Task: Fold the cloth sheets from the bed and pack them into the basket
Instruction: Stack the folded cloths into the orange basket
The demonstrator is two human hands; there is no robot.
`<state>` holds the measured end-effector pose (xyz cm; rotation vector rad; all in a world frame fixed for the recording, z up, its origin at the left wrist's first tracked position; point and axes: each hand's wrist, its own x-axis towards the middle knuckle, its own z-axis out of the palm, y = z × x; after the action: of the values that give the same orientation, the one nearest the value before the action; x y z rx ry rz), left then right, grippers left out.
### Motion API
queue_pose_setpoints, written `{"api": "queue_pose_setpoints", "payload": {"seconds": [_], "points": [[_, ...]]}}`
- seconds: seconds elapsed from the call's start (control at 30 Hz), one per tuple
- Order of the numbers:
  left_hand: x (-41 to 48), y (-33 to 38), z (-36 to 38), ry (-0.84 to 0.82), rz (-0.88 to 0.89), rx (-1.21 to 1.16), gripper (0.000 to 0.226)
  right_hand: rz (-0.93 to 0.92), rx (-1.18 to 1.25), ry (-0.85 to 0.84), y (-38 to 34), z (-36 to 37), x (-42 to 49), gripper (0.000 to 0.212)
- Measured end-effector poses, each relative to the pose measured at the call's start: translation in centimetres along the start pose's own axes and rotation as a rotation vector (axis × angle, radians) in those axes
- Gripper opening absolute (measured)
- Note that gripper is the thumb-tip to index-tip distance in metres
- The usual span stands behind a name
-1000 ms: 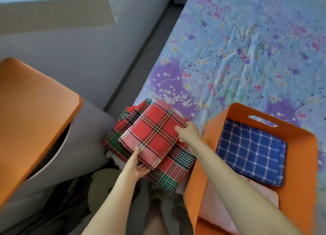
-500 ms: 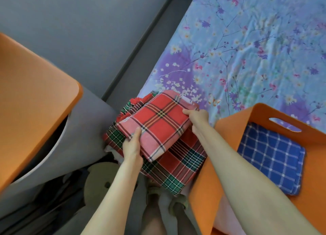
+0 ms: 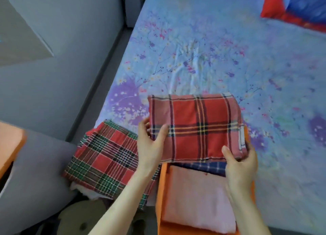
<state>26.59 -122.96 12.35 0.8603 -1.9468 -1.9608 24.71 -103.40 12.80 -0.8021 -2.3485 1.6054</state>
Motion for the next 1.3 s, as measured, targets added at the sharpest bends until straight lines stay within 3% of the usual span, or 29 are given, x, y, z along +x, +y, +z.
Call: {"api": "queue_pose_setpoints", "payload": {"seconds": [0.17, 0.33, 0.5, 0.6, 0.67, 0.77, 0.83, 0.9, 0.97, 1.3], "points": [[-1.1, -4.3, 7.5, -0.141, 0.071, 0.284, 0.03, 0.071, -0.133, 0.098, 6.1, -2.4, 3.4, 0.051], [-0.6, -7.3, 9.8, -0.236, -0.026, 0.875, 0.057, 0.217, -0.357, -0.016, 10.0, -1.7, 4.6, 0.05], [0.0, -6.8, 10.3, -0.289, -0.012, 1.075, 0.061, 0.28, -0.391, -0.059, 10.4, -2.7, 5.3, 0.043], [-0.4, -6.2, 11.2, -0.36, 0.057, 1.265, 0.065, 0.231, -0.642, -0.229, 9.5, -3.1, 6.2, 0.052], [-0.3, -6.6, 11.8, -0.384, 0.209, 1.361, 0.06, 0.022, -0.923, -0.243, 8.1, -3.3, 6.5, 0.064], [1.3, -8.2, 12.2, -0.417, 0.489, 1.374, 0.053, -0.586, -0.939, -0.077, 6.9, -2.2, 7.6, 0.053], [2.4, -9.6, 12.3, -0.472, 0.536, 1.378, 0.055, -0.739, -0.993, -0.238, 7.7, -0.4, 9.6, 0.049], [3.3, -11.1, 12.3, -0.523, 0.497, 1.352, 0.057, -0.725, -1.124, -0.444, 9.5, 1.3, 12.2, 0.054], [3.5, -12.4, 12.5, -0.516, 0.48, 1.302, 0.057, -0.687, -1.19, -0.535, 11.8, 2.0, 13.9, 0.057], [5.5, -16.3, 14.0, -0.565, 0.435, 1.311, 0.061, -0.612, -1.143, -0.564, 16.0, 3.4, 15.8, 0.061]]}}
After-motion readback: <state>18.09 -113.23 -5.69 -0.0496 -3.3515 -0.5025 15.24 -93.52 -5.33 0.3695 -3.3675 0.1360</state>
